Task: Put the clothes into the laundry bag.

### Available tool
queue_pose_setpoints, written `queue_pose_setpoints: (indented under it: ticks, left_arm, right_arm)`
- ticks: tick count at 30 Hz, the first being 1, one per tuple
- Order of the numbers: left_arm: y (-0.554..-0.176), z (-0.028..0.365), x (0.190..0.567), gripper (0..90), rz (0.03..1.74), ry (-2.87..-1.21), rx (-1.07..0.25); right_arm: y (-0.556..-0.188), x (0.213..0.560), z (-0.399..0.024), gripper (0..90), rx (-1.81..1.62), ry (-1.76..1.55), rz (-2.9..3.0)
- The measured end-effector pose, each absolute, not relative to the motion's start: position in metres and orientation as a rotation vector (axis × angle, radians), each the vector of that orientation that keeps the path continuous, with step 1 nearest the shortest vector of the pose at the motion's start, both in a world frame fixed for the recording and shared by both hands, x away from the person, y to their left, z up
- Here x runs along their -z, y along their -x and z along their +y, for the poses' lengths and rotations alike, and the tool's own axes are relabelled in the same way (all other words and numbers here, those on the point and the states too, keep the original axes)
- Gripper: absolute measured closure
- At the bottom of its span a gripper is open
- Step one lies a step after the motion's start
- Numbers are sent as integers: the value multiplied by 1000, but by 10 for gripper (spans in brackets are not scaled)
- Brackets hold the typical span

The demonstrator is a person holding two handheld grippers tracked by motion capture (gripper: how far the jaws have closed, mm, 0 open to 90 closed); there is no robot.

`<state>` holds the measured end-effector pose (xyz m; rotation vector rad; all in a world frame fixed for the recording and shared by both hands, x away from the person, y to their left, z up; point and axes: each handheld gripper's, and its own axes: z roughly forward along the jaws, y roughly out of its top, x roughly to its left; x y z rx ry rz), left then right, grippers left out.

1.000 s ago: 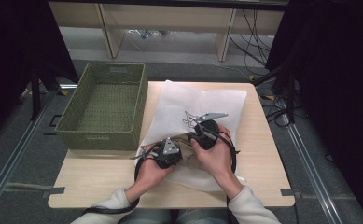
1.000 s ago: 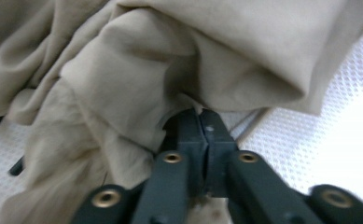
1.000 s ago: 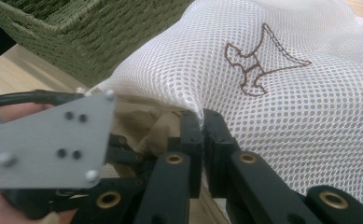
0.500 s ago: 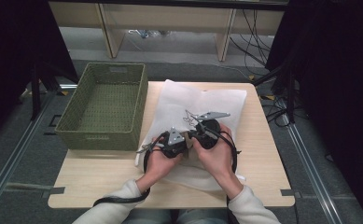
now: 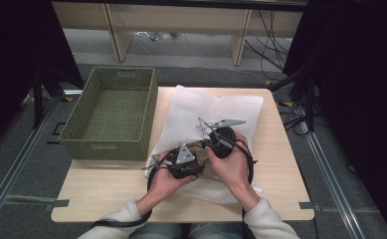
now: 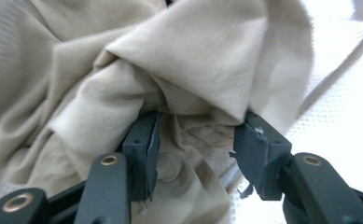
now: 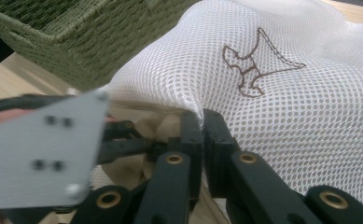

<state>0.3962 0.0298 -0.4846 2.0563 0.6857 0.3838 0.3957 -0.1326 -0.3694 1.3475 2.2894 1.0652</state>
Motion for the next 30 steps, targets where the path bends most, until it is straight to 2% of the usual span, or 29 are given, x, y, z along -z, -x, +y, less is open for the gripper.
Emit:
queue_pose_setpoints:
  ticks: [3,10,15,20,21,23,24,30]
  left_arm:
    - [-388,35,475,512,660,-2057,-397]
    - [-365,24,460,680,569,-2015,-371]
    - [-368,9,464,762,519,-2044,-354]
    - [-389,-6,485,788,539,-2048,-419]
    - [-393,-7,488,794,539,-2056,-392]
    - [-399,-8,489,805,549,-2062,-462]
    - [-401,-10,490,807,556,-2048,-442]
    - [-413,-10,485,814,573,-2039,-525]
  right_arm:
    - [-396,369,-133,883,-1052,-1354,2281]
    - [-396,369,-133,883,-1061,-1336,2293]
    - [-396,370,-133,883,-1059,-1322,2292]
    - [-397,369,-134,883,-1076,-1332,2292]
    - [-397,369,-135,883,-1069,-1324,2288]
    - [-397,368,-136,883,-1073,-1336,2288]
    - [-397,368,-135,883,-1084,-1343,2276]
    - [-396,366,-137,884,-1086,-1360,2255]
